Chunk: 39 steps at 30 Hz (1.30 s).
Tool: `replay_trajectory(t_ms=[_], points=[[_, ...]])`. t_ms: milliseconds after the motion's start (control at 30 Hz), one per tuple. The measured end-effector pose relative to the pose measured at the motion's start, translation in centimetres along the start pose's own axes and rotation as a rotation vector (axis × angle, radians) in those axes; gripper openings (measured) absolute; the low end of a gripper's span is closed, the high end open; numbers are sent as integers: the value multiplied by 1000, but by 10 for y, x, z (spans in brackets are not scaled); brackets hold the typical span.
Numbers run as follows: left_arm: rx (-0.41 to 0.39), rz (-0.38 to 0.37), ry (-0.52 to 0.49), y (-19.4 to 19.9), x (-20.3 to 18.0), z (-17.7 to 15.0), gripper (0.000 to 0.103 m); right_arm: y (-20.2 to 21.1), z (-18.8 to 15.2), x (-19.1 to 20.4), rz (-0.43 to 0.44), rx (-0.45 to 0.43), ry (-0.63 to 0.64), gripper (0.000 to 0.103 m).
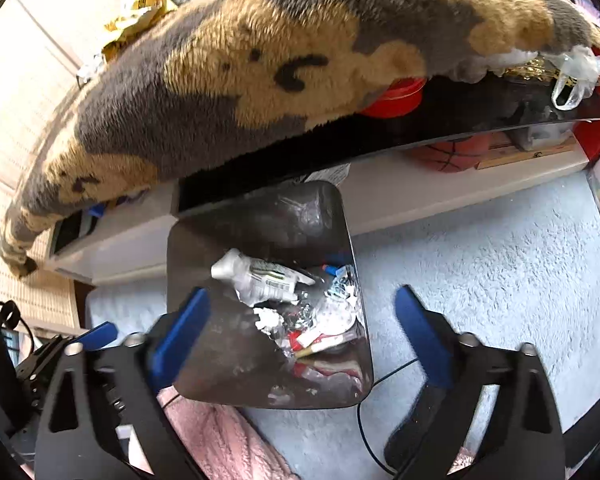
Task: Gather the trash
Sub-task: 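Open both tools to drop the carton and marker into the bin, then raise both open tools back toward the remaining trash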
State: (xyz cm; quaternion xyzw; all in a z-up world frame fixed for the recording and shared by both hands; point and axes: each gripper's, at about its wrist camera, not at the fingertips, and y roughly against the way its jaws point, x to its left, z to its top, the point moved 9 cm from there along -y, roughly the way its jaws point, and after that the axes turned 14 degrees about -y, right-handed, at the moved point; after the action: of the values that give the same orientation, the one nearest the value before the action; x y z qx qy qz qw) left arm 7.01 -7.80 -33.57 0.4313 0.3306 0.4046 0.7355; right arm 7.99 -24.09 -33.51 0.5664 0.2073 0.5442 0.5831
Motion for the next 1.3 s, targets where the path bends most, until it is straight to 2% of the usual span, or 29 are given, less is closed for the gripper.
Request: replay_trajectory(t_ms=[67,167,400,600,900,1100,1300], points=[[-12,9,3,10,2,0,89,6,1,1,10,-16,2,99],[-34,21,16,25,9,-1,91,16,3,2,27,-50,2,99],[-112,48,43,65,28,6,91,46,15,8,93,-149,-15,99],[-170,90,57,93,53,26,91,68,35,28,115,-208,2,99],[-233,146,88,116,101,77,91,82,90,93,169,-255,38,99],[-261,181,101,119,132,117,91,72,130,139,171,-262,104,99],[-273,208,98,109,158,161,91,56,169,166,166,-261,133,99]])
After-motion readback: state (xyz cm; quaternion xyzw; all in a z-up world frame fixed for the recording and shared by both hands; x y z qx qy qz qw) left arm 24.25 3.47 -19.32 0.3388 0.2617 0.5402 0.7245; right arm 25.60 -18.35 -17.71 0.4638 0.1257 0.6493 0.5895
